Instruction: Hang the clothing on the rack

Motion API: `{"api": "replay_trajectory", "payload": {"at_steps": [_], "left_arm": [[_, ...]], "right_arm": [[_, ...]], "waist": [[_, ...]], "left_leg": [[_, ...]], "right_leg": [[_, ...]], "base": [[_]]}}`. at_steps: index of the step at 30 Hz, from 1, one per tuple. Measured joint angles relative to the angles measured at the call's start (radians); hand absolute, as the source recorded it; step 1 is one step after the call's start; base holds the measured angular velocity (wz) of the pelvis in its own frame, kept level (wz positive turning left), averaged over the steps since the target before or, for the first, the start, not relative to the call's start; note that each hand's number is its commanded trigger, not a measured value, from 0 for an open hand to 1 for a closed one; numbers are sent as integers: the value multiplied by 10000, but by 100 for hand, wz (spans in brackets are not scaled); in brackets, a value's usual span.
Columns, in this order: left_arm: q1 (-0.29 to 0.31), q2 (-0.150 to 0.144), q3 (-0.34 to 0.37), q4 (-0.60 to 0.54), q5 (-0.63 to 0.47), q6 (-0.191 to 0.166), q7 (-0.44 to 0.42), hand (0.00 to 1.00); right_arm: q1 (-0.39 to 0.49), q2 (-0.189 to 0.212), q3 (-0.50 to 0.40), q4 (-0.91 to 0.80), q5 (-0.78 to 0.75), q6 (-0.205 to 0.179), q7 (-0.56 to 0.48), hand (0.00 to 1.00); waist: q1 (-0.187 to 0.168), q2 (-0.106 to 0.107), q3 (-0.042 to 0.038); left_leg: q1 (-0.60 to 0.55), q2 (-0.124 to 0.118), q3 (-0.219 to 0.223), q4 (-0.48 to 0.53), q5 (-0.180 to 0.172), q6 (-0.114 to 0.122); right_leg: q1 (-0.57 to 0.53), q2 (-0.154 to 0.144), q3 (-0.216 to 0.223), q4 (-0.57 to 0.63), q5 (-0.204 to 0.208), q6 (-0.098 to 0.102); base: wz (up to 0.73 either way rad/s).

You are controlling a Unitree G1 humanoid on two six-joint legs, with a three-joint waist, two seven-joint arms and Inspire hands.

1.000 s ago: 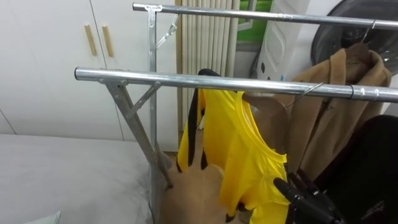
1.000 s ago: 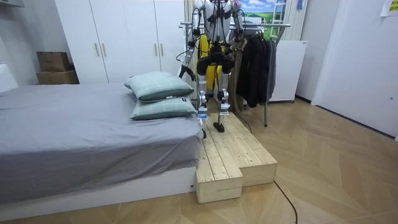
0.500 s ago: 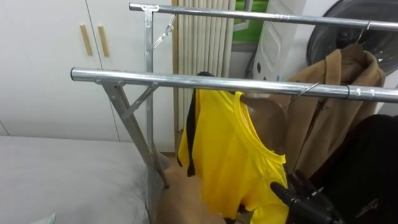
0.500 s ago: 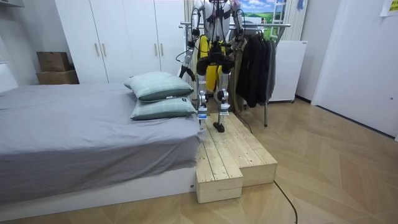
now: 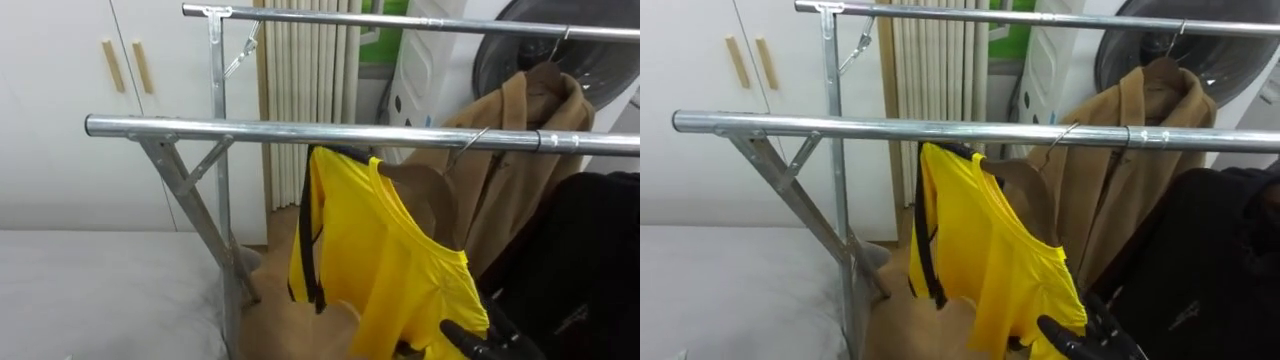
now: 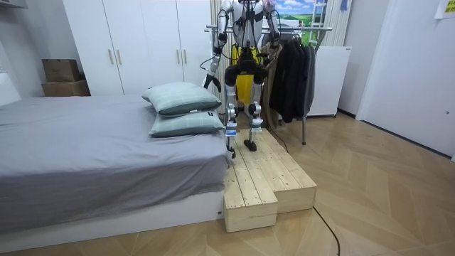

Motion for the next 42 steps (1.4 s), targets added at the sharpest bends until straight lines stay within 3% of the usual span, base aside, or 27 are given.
{"api": "replay_trajectory", "payload": {"at_steps": [7, 14, 23, 30, 34, 38, 42], "left_arm": [[-22, 7, 59, 4, 7, -92, 44, 0], [-54, 42, 166, 174, -3, -193, 45, 0], [-131, 120, 171, 134, 56, -320, 43, 0], [-234, 151, 167, 179, -81, -581, 287, 0], [-154, 114, 162, 173, -78, -580, 582, 0], [-71, 64, 158, 173, -76, -580, 661, 0], [-112, 47, 161, 168, -78, -581, 679, 0]], "right_arm": [[994, 4, -230, 131, -886, 23, 76, 0], [1099, 16, -317, 1263, -1973, 23, -50, 0], [1289, 288, -293, 2237, -5122, 1, -126, 0], [1332, 354, -299, 2551, -7407, -27, -1302, 0], [1763, 747, -385, 2647, -7996, -97, -1752, 0], [2108, 908, -393, 3131, -7993, -137, -2019, 0], [2294, 963, -428, 3723, -8034, -237, -2246, 0]], "waist": [[-36, 3, -4], [-179, -20, -1], [-259, -178, -21], [-265, -213, 7], [-273, -182, 1], [-293, -69, -43], [-318, 76, -25]], "left_leg": [[1, -12, 3, 3, 0, 0], [-17, -20, -10, -1, -1, 1], [-68, -18, -2, 13, -1, 0], [-56, -19, -1, 4, -1, 1], [-86, 5, 119, -4, -1, 0], [-52, 7, 118, -3, -1, 1], [-25, 6, 125, -18, -1, 0]], "right_leg": [[-24, 6, 72, 6, 1, 0], [-27, 49, 258, -1, -43, 37], [-110, 31, 170, 25, -34, 16], [-112, 78, 351, 10, -33, 16], [-184, 131, 484, 14, -27, 6], [-167, 120, 476, 2, -21, -4], [-159, 140, 550, -13, -21, -4]], "base": [[-3], [-1], [-1], [-5], [-8], [-7], [-6]]}}
